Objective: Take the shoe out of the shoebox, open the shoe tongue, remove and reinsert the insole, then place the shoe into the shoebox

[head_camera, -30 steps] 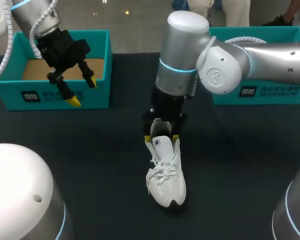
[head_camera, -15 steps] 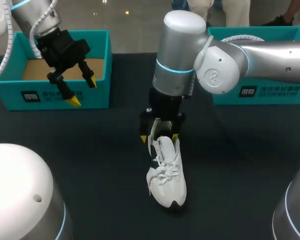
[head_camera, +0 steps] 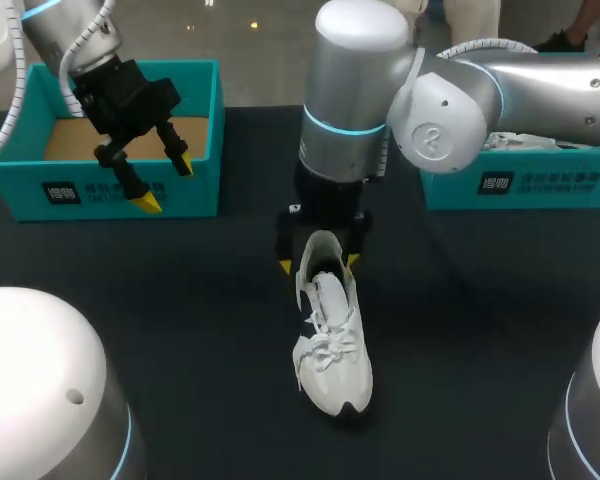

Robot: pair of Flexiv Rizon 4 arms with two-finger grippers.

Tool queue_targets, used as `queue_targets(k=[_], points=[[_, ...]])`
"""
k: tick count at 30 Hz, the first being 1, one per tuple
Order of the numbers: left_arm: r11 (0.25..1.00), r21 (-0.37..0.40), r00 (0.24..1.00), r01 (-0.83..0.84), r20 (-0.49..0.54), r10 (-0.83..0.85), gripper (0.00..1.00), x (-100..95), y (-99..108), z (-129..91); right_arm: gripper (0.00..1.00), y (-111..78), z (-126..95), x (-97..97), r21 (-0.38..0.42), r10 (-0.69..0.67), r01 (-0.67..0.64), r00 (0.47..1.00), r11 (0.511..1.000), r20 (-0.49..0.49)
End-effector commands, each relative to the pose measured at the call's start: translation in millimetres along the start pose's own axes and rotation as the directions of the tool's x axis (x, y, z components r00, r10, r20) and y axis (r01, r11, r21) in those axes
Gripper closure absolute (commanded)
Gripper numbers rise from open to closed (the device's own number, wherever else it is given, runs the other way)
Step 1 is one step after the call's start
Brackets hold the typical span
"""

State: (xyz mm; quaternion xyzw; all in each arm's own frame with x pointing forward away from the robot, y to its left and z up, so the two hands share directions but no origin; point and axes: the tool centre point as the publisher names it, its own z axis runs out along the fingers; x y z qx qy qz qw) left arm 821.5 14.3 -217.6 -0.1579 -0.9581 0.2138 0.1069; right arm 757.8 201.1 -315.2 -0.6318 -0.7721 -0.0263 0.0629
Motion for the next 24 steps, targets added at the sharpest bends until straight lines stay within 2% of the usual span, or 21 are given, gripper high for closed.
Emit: queue_targets(k=[1, 22, 23, 24], points=[[1.000, -0.002, 1.000, 0.000, -0.001, 0.000, 0.00, 0.0, 0.2, -0.5, 0.00, -10.2, -13.9, 3.1, -0.017, 0.004, -0.003, 1.000, 1.000, 0.021], [1.000, -0.002, 1.000, 0.000, -0.001, 0.000, 0.00, 0.0, 0.2, -0.5, 0.01, -66.6, -32.8, 8.6, -0.015, 0.082, -0.082, 0.996, 0.997, 0.036], [1.000, -0.002, 1.000, 0.000, -0.001, 0.000, 0.00, 0.0, 0.2, -0.5, 0.23, -68.8, -32.6, 8.3, -0.015, 0.085, -0.084, 0.996, 0.996, 0.034], [1.000, -0.002, 1.000, 0.000, -0.001, 0.000, 0.00, 0.0, 0.2, -0.5, 0.51, -71.0, -32.6, 8.2, -0.015, 0.089, -0.088, 0.995, 0.996, 0.036]])
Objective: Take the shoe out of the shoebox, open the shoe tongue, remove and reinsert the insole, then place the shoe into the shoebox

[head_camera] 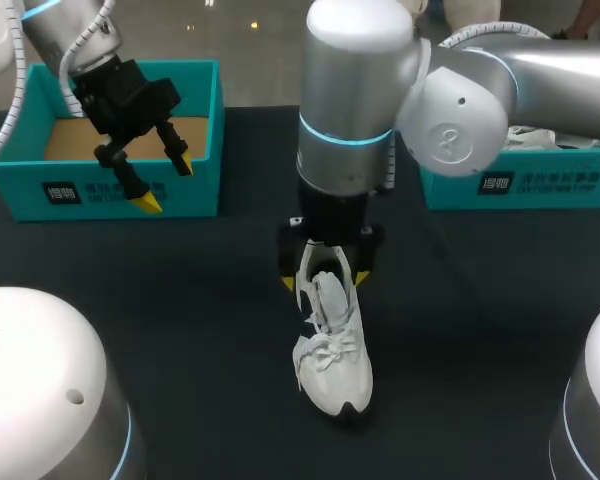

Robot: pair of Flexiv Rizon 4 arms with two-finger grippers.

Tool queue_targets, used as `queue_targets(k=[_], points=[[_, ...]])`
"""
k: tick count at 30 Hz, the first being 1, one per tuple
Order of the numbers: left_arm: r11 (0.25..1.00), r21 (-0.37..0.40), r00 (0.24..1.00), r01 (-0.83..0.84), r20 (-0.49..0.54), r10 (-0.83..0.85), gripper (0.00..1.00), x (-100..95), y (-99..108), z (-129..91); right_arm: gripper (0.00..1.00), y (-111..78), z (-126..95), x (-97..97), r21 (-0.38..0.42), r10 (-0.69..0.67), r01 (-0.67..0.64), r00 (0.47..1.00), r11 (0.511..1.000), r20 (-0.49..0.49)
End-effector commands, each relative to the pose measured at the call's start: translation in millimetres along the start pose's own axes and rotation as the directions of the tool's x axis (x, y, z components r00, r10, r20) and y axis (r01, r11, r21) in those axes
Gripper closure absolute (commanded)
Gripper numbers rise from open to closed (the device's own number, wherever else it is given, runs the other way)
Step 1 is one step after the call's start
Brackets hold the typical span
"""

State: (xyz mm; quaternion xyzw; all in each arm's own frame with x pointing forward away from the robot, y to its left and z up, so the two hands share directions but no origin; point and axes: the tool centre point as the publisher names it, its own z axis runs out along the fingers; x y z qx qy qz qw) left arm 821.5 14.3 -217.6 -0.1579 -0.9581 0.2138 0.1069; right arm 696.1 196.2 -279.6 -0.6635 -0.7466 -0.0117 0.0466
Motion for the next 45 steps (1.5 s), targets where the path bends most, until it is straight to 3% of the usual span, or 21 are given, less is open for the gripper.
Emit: queue_targets(k=[1, 3, 17, 31, 45], points=[[1.000, -0.002, 1.000, 0.000, -0.001, 0.000, 0.00, 0.0, 0.2, -0.5, 0.63, -10.1, 0.0, -5.4, -0.010, 0.008, -0.009, 1.000, 1.000, -0.005], [1.000, -0.002, 1.000, 0.000, -0.001, 0.000, 0.00, 0.0, 0.2, -0.5, 1.00, -14.1, 3.5, -7.3, -0.008, 0.017, -0.017, 1.000, 1.000, -0.013], [1.000, -0.002, 1.000, 0.000, -0.001, 0.000, 0.00, 0.0, 0.2, -0.5, 1.00, -18.0, 21.3, -2.4, 0.007, 0.012, -0.011, 0.999, 1.000, -0.049], [1.000, -0.002, 1.000, 0.000, -0.001, 0.000, 0.00, 0.0, 0.2, -0.5, 1.00, 15.7, 59.2, -13.3, 0.008, -0.001, 0.001, 0.996, 1.000, -0.084], [1.000, -0.002, 1.000, 0.000, -0.001, 0.000, 0.00, 0.0, 0.2, -0.5, 1.00, 30.5, 72.5, -16.3, -0.011, -0.037, 0.036, 0.995, 0.999, -0.088]])
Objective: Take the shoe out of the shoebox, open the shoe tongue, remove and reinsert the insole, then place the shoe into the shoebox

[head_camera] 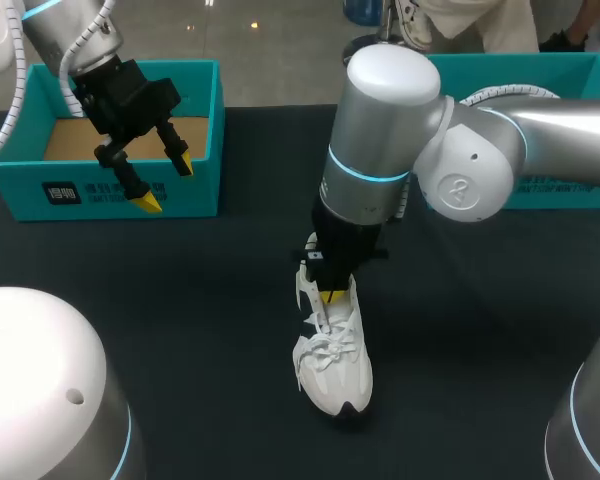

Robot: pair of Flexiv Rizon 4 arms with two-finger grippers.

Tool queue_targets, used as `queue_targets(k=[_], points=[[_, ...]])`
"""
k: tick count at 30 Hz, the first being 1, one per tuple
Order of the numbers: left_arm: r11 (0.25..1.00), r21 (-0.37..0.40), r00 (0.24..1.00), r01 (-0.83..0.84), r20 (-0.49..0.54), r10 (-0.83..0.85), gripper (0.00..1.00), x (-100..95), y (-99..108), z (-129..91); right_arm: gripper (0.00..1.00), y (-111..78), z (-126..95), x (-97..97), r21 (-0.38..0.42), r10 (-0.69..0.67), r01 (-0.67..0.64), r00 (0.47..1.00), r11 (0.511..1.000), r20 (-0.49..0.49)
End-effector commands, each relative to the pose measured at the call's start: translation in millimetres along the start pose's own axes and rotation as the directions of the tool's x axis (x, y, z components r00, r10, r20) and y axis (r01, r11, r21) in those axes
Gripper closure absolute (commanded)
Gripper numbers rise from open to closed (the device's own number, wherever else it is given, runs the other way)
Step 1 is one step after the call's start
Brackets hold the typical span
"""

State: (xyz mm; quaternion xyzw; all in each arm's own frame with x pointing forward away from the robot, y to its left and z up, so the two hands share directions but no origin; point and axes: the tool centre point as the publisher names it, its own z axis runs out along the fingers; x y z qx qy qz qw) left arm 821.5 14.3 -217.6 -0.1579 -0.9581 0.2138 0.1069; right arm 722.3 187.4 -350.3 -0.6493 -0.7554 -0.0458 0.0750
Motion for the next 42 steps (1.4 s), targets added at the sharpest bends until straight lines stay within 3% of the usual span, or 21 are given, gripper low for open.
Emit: queue_targets(k=[1, 7, 13, 18, 22, 25, 26, 27, 28, 29, 42], points=[[1.000, -0.002, 1.000, 0.000, -0.001, 0.000, 0.00, 0.0, 0.2, -0.5, 1.00, 1.4, 1.9, 1.1, 0.002, -0.001, 0.001, 1.000, 1.000, -0.001], [1.000, -0.002, 1.000, 0.000, -0.001, 0.000, 0.00, 0.0, 0.2, -0.5, 1.00, -6.5, -25.2, 6.7, -0.053, -0.037, 0.038, 0.999, 0.998, 0.016], [1.000, -0.002, 1.000, 0.000, -0.001, 0.000, 0.00, 0.0, 0.2, -0.5, 1.00, -8.2, -47.4, 9.3, -0.120, -0.236, 0.238, 0.971, 0.964, 0.028], [1.000, -0.002, 1.000, 0.000, -0.001, 0.000, 0.00, 0.0, 0.2, -0.5, 1.00, -8.4, -54.9, 5.2, -0.148, -0.388, 0.389, 0.921, 0.909, 0.037], [1.000, -0.002, 1.000, 0.000, -0.001, 0.000, 0.00, 0.0, 0.2, -0.5, 1.00, -5.1, -58.4, 1.9, -0.118, -0.528, 0.528, 0.848, 0.841, 0.032], [1.000, -0.002, 1.000, 0.000, -0.001, 0.000, 0.00, 0.0, 0.2, -0.5, 1.00, 0.9, -55.4, -1.1, -0.069, -0.650, 0.647, 0.760, 0.759, -0.012], [1.000, -0.002, 1.000, 0.000, -0.001, 0.000, 0.00, 0.0, 0.2, -0.5, 1.00, 1.7, -53.9, -1.9, -0.046, -0.629, 0.628, 0.777, 0.777, -0.018], [1.000, -0.002, 1.000, 0.000, -0.001, 0.000, 0.00, 0.0, 0.2, -0.5, 0.80, 2.8, -53.6, -3.7, -0.042, -0.612, 0.611, 0.790, 0.790, -0.021], [1.000, -0.002, 1.000, 0.000, -0.001, 0.000, 0.00, 0.0, 0.2, -0.5, 0.18, 3.6, -54.7, -3.9, -0.074, -0.587, 0.583, 0.808, 0.809, -0.049], [1.000, -0.002, 1.000, 0.000, -0.001, 0.000, 0.00, 0.0, 0.2, -0.5, 0.00, 3.6, -54.7, -3.9, -0.074, -0.587, 0.583, 0.808, 0.809, -0.049], [1.000, -0.002, 1.000, 0.000, -0.001, 0.000, 0.00, 0.0, 0.2, -0.5, 0.00, 3.6, -54.7, -3.9, -0.074, -0.587, 0.583, 0.808, 0.809, -0.049]])
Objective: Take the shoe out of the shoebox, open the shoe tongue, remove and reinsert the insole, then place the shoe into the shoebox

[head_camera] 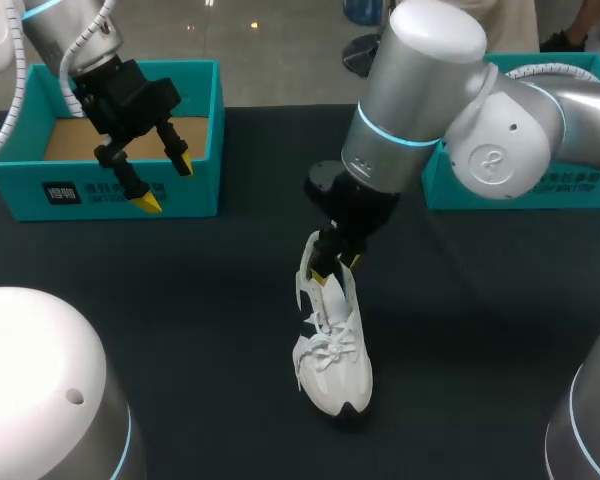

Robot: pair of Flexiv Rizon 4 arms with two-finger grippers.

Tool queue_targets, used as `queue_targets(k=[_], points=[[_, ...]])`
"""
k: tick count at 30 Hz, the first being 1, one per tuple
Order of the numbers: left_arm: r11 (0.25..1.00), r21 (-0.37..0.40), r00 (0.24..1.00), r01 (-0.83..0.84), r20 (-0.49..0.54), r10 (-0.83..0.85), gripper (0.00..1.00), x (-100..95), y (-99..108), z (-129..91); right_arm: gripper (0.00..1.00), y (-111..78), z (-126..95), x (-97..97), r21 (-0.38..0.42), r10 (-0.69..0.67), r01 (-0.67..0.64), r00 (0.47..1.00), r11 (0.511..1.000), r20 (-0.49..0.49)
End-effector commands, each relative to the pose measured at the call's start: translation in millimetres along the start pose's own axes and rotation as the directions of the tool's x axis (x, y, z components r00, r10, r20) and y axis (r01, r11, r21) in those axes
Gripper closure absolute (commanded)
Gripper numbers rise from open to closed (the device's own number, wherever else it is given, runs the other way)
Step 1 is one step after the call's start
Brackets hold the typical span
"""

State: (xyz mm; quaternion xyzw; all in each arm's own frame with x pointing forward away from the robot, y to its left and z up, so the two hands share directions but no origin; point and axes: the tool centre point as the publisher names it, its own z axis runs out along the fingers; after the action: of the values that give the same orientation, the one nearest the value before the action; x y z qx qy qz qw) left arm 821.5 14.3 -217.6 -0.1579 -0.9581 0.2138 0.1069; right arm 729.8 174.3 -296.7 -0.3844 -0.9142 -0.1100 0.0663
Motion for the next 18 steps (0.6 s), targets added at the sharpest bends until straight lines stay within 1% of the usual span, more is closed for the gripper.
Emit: queue_targets(k=[1, 9, 10, 11, 12, 14, 16, 18], points=[[1.000, -0.002, 1.000, 0.000, -0.001, 0.000, 0.00, 0.0, 0.2, -0.5, 0.00, 0.2, 0.8, 0.7, -0.001, 0.001, -0.001, 1.000, 1.000, 0.002], [1.000, -0.002, 1.000, 0.000, -0.001, 0.000, 0.00, 0.0, 0.2, -0.5, 0.00, 0.2, 0.8, 0.7, -0.001, 0.001, -0.001, 1.000, 1.000, 0.002], [1.000, -0.002, 1.000, 0.000, -0.001, 0.000, 0.00, 0.0, 0.2, -0.5, 0.00, 3.3, 0.0, -1.6, -0.002, -0.094, 0.094, 0.996, 0.996, -0.004], [1.000, -0.002, 1.000, 0.000, -0.001, 0.000, 0.00, 0.0, 0.2, -0.5, 0.00, 5.0, -1.6, -2.9, -0.016, -0.163, 0.163, 0.987, 0.986, 0.008], [1.000, -0.002, 1.000, 0.000, -0.001, 0.000, 0.00, 0.0, 0.2, -0.5, 0.00, 6.1, -3.7, -4.8, 0.002, -0.229, 0.229, 0.973, 0.974, 0.019], [1.000, -0.002, 1.000, 0.000, -0.001, 0.000, 0.00, 0.0, 0.2, -0.5, 0.00, 9.2, -6.0, -6.1, -0.009, -0.366, 0.366, 0.930, 0.930, 0.023], [1.000, -0.002, 1.000, 0.000, -0.001, 0.000, 0.00, 0.0, 0.2, -0.5, 0.00, 9.8, -7.9, -9.0, 0.015, -0.441, 0.440, 0.897, 0.898, 0.030], [1.000, -0.002, 1.000, 0.000, -0.001, 0.000, 0.00, 0.0, 0.2, -0.5, 0.00, 11.4, -9.3, -10.9, 0.018, -0.553, 0.553, 0.833, 0.833, 0.025]])
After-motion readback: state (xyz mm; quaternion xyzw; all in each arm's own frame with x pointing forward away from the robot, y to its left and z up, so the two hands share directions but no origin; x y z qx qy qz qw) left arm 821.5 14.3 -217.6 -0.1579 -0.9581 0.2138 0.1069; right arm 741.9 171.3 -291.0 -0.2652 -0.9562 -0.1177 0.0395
